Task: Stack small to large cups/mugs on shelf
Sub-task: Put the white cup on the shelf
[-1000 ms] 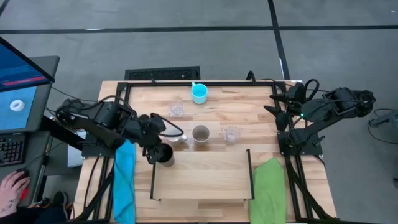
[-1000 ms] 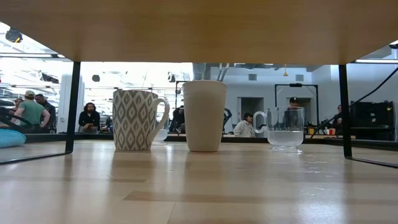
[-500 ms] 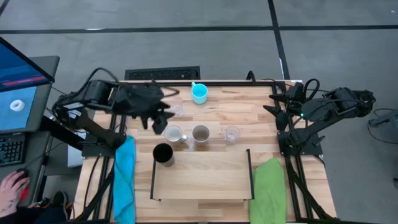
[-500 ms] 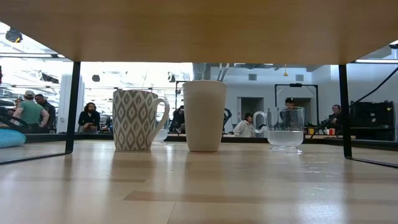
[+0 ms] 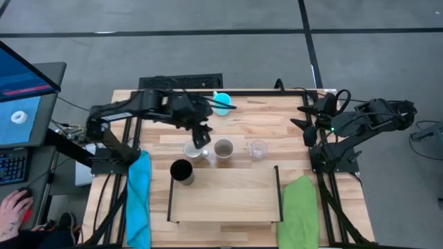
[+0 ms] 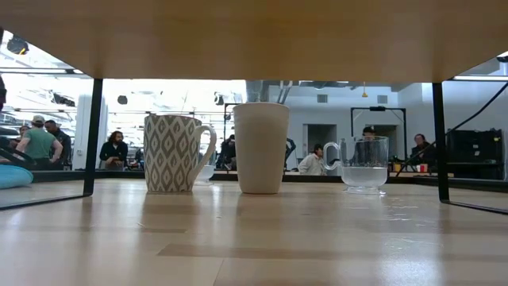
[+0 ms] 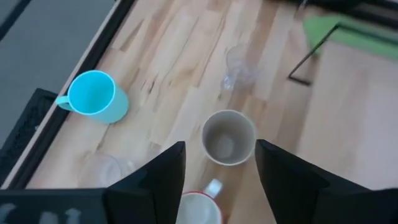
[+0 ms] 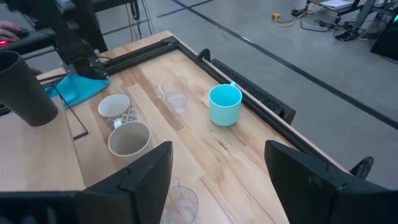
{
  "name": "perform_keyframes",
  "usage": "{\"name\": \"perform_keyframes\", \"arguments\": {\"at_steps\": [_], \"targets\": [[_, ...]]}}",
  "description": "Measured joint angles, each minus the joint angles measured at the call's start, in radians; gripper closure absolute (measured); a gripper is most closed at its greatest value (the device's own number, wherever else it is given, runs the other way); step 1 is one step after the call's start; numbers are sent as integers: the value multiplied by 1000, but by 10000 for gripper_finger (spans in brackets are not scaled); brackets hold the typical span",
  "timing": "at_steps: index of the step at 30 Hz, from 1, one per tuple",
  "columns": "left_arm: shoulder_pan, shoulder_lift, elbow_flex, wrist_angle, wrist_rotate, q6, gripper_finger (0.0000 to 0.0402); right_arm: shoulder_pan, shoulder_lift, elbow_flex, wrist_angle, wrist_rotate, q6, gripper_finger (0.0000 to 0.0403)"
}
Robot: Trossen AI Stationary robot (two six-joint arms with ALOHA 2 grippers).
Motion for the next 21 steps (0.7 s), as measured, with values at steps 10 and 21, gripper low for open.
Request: {"name": "perform_keyframes", "arguments": {"at_steps": [10,21], "targets": [[31,196,0,2,-14,101,173,0,1,0,0,0,0,124],[97,335,0,6,74,181,172,0,1,0,-1,0,-1,124]]}}
